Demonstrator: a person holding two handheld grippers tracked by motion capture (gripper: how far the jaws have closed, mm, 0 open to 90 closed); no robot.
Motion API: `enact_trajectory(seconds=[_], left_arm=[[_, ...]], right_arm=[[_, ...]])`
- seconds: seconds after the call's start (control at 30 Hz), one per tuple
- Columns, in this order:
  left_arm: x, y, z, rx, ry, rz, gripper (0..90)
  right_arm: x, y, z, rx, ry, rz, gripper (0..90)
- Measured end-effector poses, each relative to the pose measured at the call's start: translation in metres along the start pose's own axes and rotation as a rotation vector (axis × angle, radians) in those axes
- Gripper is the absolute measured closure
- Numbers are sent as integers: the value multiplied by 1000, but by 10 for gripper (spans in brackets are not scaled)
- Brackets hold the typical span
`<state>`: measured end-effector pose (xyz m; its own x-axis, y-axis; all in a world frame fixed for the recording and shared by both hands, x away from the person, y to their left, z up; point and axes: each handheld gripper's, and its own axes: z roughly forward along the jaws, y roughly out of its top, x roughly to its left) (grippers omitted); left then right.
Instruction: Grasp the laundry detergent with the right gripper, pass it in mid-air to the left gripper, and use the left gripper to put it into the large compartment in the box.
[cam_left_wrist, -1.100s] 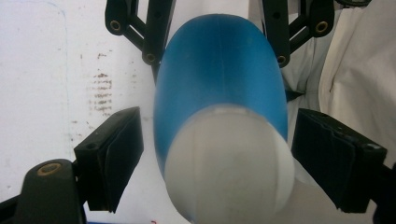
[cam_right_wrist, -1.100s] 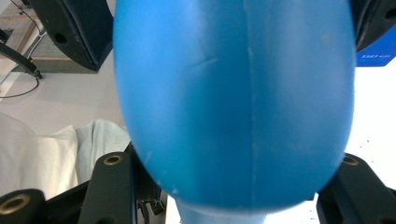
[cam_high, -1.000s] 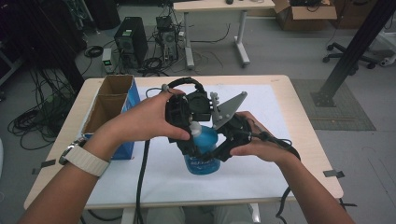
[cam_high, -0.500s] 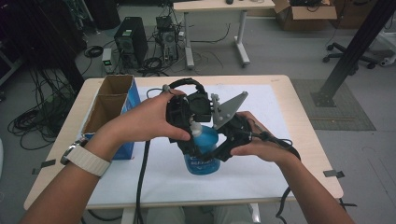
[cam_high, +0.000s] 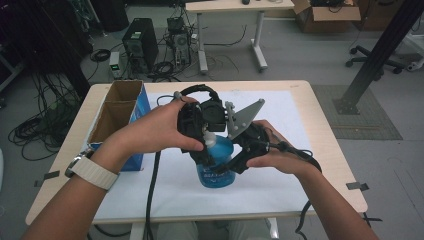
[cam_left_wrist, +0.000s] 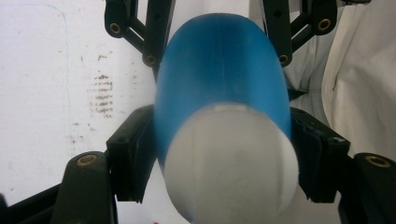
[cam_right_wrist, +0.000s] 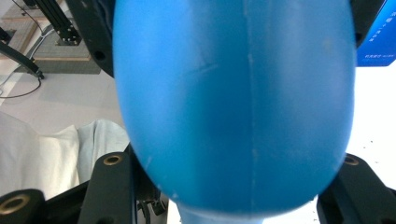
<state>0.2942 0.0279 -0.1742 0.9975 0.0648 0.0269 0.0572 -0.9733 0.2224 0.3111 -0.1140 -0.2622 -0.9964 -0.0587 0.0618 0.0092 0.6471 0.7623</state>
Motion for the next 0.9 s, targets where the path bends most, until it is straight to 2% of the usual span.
enact_trajectory(seconds=[0.17,0.53,0.9], left_arm=[[0,-1,0,-6,-1,-1,370],[0,-3,-1,-4,5,5,375],[-3,1,-4,4,35,-6,380]], right_arm=[[0,0,0,-3,0,-3,436],[0,0,1,-3,-3,-7,435],[0,2,-1,-11,-11,-10,431]])
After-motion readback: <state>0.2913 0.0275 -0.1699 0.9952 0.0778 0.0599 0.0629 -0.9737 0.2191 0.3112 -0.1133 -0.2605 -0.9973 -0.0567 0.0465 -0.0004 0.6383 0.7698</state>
